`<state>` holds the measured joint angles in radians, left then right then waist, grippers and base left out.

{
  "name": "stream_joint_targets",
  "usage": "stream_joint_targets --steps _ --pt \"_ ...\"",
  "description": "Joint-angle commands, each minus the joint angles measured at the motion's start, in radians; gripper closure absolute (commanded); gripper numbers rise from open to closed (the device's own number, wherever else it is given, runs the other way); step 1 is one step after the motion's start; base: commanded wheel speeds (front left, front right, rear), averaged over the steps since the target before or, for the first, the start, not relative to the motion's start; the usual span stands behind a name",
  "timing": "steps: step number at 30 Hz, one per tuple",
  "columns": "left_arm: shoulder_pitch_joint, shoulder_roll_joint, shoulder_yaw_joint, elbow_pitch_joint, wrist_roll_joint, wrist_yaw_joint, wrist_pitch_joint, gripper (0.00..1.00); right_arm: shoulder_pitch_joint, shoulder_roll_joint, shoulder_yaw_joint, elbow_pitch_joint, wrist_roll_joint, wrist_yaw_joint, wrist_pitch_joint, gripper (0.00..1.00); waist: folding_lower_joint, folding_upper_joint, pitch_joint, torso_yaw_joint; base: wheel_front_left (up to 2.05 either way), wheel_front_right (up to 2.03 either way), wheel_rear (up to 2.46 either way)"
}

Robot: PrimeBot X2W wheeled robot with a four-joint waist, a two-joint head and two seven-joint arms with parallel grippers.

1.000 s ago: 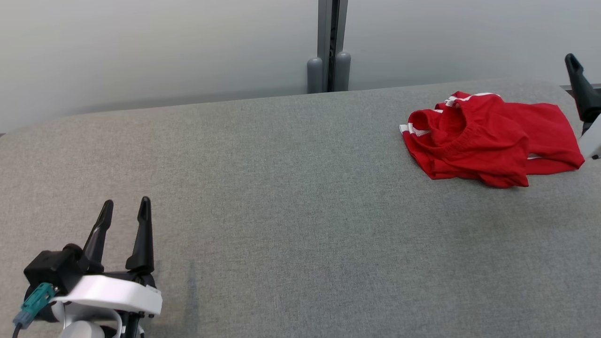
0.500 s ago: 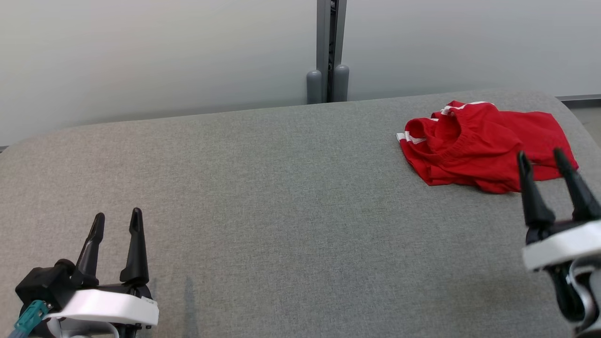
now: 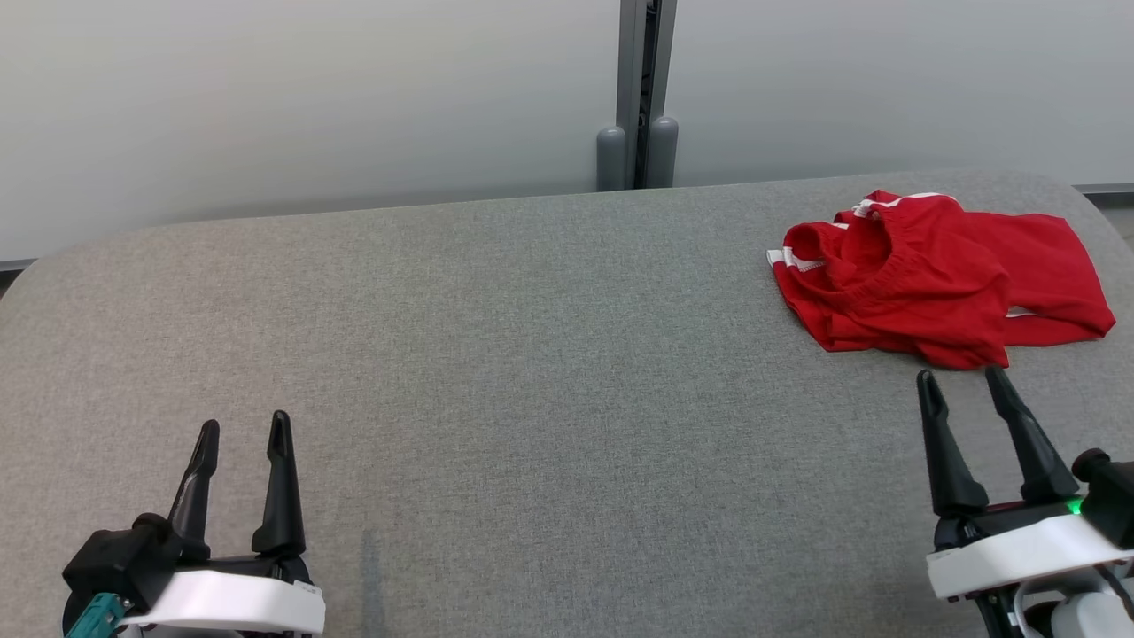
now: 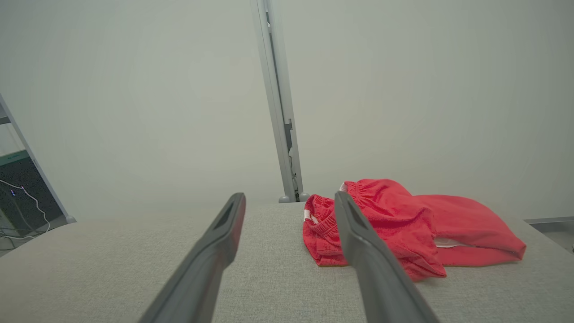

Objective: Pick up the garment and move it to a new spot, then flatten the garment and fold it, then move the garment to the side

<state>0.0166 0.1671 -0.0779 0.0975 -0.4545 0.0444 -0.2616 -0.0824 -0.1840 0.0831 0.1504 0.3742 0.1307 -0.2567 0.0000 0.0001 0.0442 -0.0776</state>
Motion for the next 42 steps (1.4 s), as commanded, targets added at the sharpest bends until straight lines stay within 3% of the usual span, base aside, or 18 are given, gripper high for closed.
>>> stream_joint_targets --steps 1,17,42 --pt "0.005 -0.005 0.013 0.005 0.021 -0.010 -0.004 0.00 0.005 0.004 0.007 0.008 -0.003 0.000 -0.006 0.00 0.0000 -0.0001 -0.001 0.000 0.00 0.00 0.00" --pt "-0.028 -0.080 0.081 0.093 0.148 -0.095 -0.004 0.00 -0.008 0.012 0.024 0.018 -0.027 0.000 -0.010 0.00 0.0000 -0.0001 0.004 0.014 0.00 0.00 0.00" --pt "-0.039 -0.111 0.132 0.121 0.195 -0.131 -0.004 0.00 -0.002 0.025 0.012 0.023 -0.034 0.000 -0.010 0.00 0.0000 -0.0001 0.004 0.020 0.00 0.00 0.00"
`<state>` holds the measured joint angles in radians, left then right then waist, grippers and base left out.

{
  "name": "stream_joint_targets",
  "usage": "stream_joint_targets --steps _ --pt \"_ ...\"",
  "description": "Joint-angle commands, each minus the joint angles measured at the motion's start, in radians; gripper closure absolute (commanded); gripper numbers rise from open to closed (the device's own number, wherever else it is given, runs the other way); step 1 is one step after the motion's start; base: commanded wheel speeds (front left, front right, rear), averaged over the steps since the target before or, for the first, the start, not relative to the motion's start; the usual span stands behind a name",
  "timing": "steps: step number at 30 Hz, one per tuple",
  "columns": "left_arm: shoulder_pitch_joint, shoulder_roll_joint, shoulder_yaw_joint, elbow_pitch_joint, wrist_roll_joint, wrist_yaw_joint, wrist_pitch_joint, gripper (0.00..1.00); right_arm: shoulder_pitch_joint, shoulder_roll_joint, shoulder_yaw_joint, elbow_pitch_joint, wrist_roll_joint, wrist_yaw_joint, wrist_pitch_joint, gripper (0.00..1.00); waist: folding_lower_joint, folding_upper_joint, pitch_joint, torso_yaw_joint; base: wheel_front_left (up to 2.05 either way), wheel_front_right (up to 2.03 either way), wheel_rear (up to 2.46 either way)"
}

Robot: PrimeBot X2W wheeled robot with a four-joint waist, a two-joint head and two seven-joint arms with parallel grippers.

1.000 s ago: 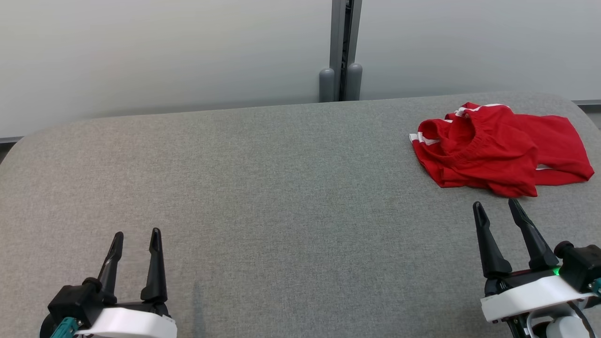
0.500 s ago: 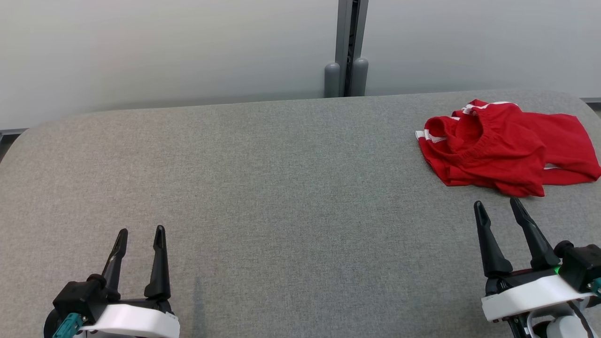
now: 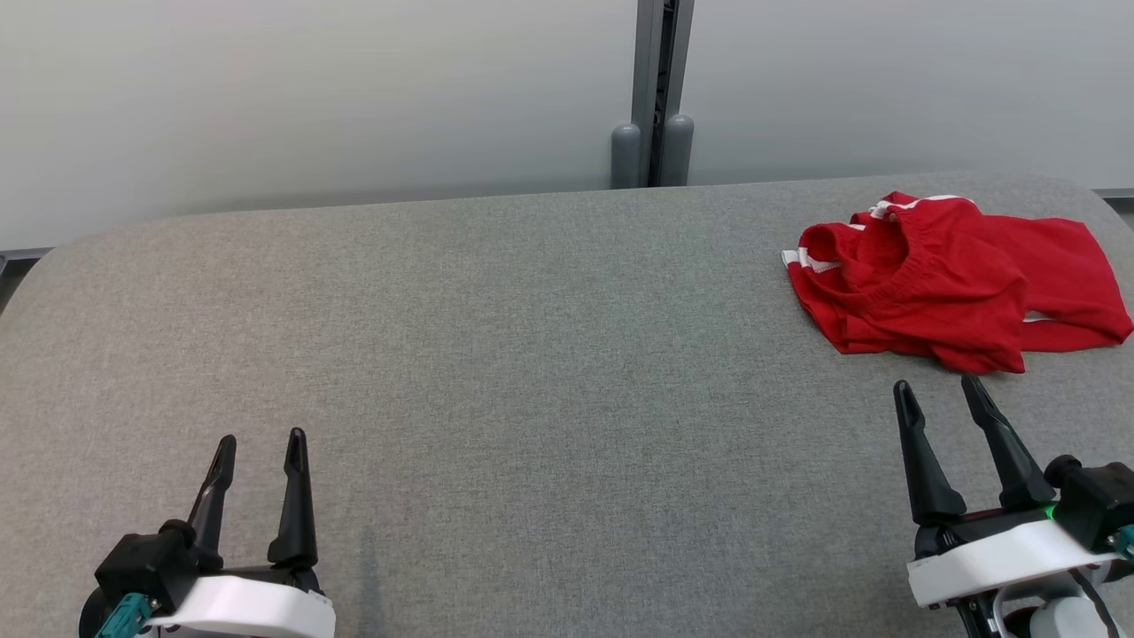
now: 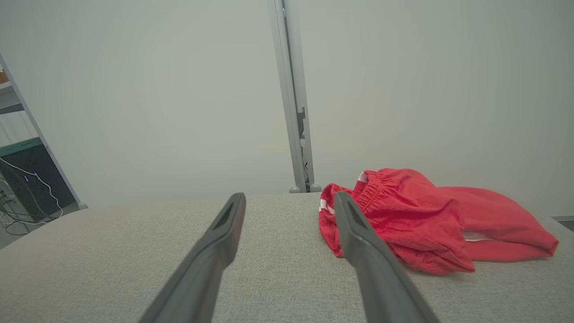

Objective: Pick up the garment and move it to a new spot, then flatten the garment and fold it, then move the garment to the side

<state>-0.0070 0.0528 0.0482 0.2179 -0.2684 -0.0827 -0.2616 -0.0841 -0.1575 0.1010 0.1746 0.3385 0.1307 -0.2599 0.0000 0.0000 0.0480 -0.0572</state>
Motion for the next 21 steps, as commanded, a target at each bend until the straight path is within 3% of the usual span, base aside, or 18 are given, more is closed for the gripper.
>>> stream_joint_targets --steps 1,21 --pt "-0.016 0.003 0.008 0.002 0.009 -0.004 -0.004 0.00 0.001 0.000 -0.006 -0.001 0.001 0.000 -0.007 0.00 0.0000 0.0000 0.000 0.000 0.00 0.00 0.00" --pt "-0.018 0.000 0.016 0.027 -0.009 0.006 -0.004 0.00 0.012 0.002 -0.009 0.003 0.012 0.000 -0.007 0.00 0.0000 0.0000 -0.019 0.009 0.00 0.00 0.00"
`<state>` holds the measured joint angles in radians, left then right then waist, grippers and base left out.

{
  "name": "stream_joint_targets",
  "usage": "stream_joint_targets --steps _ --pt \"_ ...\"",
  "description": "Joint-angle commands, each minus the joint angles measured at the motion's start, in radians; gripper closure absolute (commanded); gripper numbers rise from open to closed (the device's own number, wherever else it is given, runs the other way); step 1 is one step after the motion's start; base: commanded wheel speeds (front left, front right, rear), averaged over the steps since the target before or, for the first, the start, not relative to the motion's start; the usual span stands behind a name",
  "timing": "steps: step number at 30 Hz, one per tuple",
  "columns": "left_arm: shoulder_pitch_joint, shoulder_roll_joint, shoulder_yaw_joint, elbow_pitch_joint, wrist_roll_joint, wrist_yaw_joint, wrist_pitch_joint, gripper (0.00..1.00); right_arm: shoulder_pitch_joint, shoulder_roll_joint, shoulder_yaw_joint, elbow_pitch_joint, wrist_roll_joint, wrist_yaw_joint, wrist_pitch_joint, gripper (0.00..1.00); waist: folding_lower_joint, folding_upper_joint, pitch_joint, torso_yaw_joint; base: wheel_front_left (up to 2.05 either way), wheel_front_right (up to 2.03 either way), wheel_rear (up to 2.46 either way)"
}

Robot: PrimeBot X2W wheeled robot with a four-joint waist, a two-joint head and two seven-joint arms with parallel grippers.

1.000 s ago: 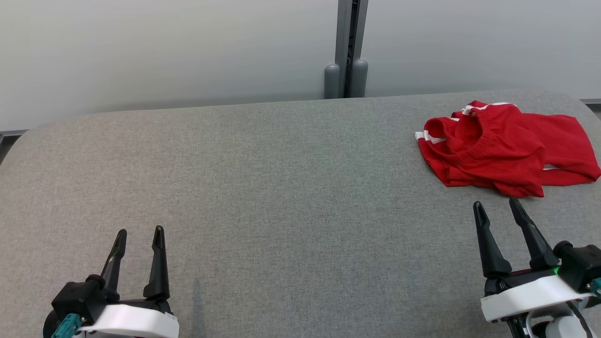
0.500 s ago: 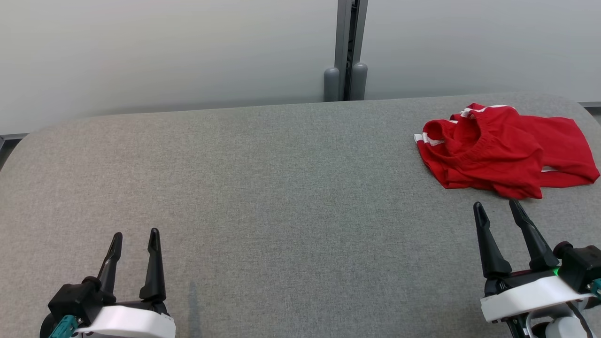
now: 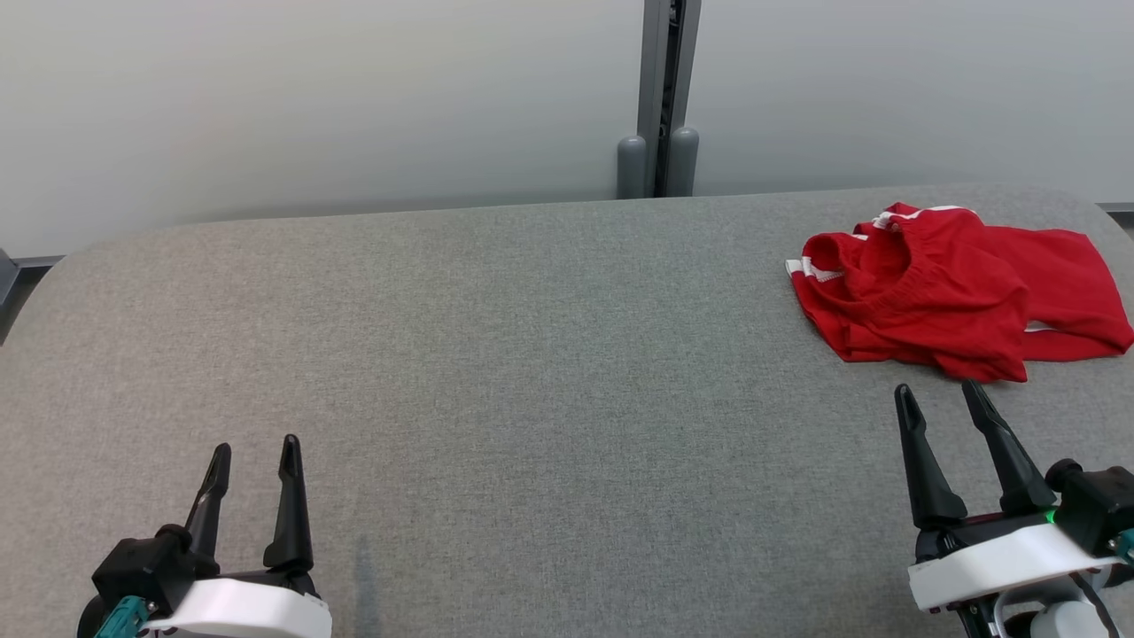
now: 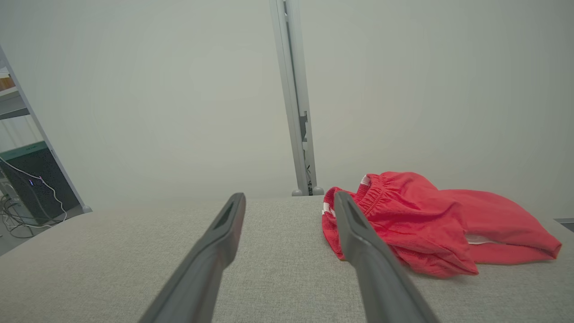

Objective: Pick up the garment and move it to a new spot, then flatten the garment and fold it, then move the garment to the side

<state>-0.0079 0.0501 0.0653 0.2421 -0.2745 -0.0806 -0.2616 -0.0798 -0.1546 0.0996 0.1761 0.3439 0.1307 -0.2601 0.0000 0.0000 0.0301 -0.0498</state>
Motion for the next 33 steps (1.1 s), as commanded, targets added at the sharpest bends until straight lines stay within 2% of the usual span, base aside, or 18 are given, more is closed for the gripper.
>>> stream_joint_targets --steps 1,8,9,13,33 --pt "-0.017 0.002 -0.001 0.003 -0.003 0.003 -0.004 0.00 0.008 -0.001 -0.007 0.002 0.007 0.000 -0.006 0.00 0.0000 0.0000 -0.001 0.002 0.00 0.00 0.00" --pt "-0.017 0.002 0.000 0.012 0.001 -0.001 -0.004 0.00 0.004 0.004 -0.007 0.007 0.008 0.000 -0.006 0.00 0.0000 0.0000 -0.006 0.012 0.00 0.00 0.00" --pt "-0.001 0.000 -0.002 0.012 -0.001 0.001 0.000 1.00 0.003 0.006 -0.003 0.004 0.001 0.000 0.000 1.00 0.0000 0.0000 -0.007 0.012 0.00 0.00 0.00" --pt "0.021 -0.009 -0.004 0.048 -0.006 0.001 0.008 1.00 0.022 0.021 0.006 0.036 0.005 0.000 0.007 1.00 0.0000 0.0000 -0.007 0.013 0.00 0.00 0.00" --pt "-0.039 -0.005 -0.004 0.057 -0.365 -0.013 0.061 1.00 -0.074 0.040 -0.074 0.123 0.332 0.000 0.147 1.00 0.0000 0.0000 -0.010 0.020 0.00 0.00 0.00"
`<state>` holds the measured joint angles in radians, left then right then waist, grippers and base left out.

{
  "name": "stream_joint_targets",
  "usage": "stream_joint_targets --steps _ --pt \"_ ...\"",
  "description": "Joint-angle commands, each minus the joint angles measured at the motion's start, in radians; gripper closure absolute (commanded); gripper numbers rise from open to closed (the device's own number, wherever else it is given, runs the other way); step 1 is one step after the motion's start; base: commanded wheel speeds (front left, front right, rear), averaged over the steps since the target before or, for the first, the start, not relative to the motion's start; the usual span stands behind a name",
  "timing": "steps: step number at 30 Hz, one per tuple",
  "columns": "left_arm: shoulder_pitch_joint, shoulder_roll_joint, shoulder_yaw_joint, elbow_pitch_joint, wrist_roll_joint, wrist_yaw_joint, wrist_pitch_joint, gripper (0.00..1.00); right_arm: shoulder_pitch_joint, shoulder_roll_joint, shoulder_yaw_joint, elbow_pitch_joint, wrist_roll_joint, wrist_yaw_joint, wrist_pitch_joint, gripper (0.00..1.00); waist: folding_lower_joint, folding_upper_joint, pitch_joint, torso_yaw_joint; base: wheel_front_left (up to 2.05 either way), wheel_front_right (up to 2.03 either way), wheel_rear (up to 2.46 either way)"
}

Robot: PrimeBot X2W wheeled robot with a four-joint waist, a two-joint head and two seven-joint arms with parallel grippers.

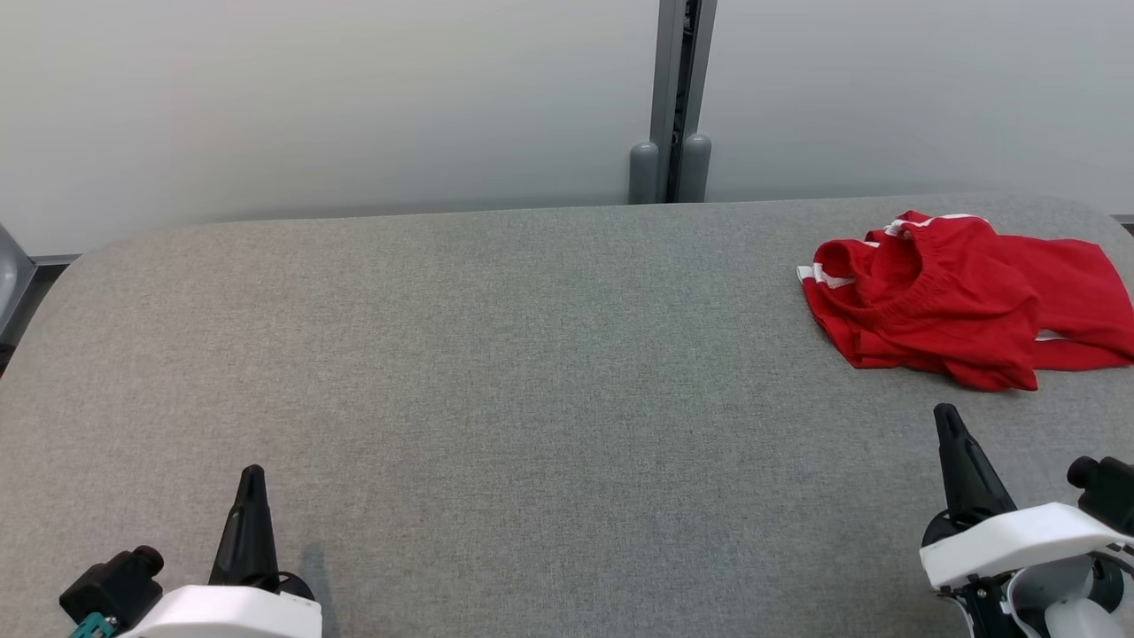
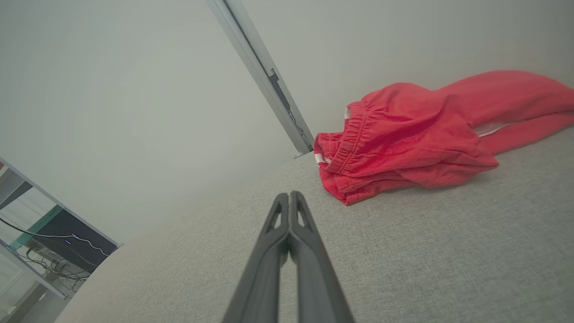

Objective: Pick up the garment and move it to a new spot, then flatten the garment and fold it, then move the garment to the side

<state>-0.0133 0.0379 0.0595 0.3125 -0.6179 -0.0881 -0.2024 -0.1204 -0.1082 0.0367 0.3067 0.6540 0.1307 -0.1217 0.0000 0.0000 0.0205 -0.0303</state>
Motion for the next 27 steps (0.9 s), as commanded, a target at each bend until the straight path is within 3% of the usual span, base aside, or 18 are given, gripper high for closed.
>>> stream_joint_targets --steps 1,27 --pt "-0.036 0.007 0.002 -0.014 -0.036 -0.006 0.004 1.00 -0.037 -0.006 -0.014 -0.004 0.035 0.000 0.015 1.00 0.0000 0.0000 0.000 0.000 0.00 0.00 0.00" --pt "-0.090 0.010 0.002 -0.006 -0.362 -0.019 0.052 1.00 -0.124 0.013 -0.086 0.076 0.332 0.000 0.143 1.00 0.0000 0.0000 -0.003 0.008 0.00 0.00 0.00"
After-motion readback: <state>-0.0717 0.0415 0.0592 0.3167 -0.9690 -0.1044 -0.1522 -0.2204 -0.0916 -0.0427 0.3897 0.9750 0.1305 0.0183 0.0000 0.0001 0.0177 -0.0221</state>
